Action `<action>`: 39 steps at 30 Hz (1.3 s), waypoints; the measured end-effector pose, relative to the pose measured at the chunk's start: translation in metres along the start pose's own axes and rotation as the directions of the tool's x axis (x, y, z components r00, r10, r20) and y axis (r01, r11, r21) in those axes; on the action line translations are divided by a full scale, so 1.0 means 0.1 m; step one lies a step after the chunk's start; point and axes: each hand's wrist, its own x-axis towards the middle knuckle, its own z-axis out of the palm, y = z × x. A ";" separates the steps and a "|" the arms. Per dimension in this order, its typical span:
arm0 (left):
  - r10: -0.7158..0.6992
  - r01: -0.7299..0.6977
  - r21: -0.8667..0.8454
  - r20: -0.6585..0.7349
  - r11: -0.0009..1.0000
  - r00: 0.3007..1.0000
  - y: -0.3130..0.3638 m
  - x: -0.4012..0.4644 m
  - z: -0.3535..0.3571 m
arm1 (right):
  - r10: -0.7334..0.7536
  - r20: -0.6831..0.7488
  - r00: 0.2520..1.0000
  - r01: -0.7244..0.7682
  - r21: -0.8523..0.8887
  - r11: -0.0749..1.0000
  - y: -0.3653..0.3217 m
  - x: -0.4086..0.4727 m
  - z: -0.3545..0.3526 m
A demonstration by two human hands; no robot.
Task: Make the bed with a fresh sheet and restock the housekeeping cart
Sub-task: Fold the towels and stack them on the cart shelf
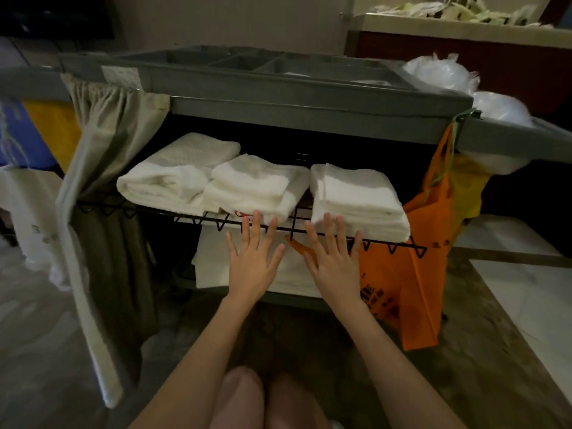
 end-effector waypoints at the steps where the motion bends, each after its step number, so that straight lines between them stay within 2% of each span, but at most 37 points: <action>1: 0.008 -0.008 -0.008 0.010 1.000 1.000 0.01 0.11 0.00 | -0.001 0.013 1.000 0.001 0.009 1.000 0.04 0.09 0.05; 7: 0.033 -0.030 -0.024 0.096 0.999 0.995 -0.03 0.78 0.08 | -0.022 0.078 0.997 0.019 0.041 0.999 0.31 0.58 0.32; 13: 0.011 -0.012 0.014 0.047 1.000 0.999 0.00 0.73 0.20 | 0.049 0.063 0.997 -0.052 0.049 0.997 0.35 0.45 0.46; 23: 0.001 0.000 0.081 -0.018 0.997 1.000 -0.08 0.79 0.32 | 0.054 0.038 0.998 -0.056 0.066 0.996 0.33 0.51 0.59; 31: -0.008 0.007 0.048 0.018 0.999 1.000 -0.11 1.13 0.44 | 0.064 0.054 0.996 -0.069 0.086 0.994 0.46 0.76 0.82; 35: 0.021 -0.019 0.035 -0.077 0.999 0.997 -0.16 1.26 0.62 | 0.104 0.091 0.990 -0.113 0.111 0.987 0.49 0.88 0.96; 39: 0.038 -0.034 0.025 -0.143 0.999 0.989 -0.15 1.26 0.69 | 0.089 0.060 0.994 -0.095 0.114 0.989 0.50 0.88 1.05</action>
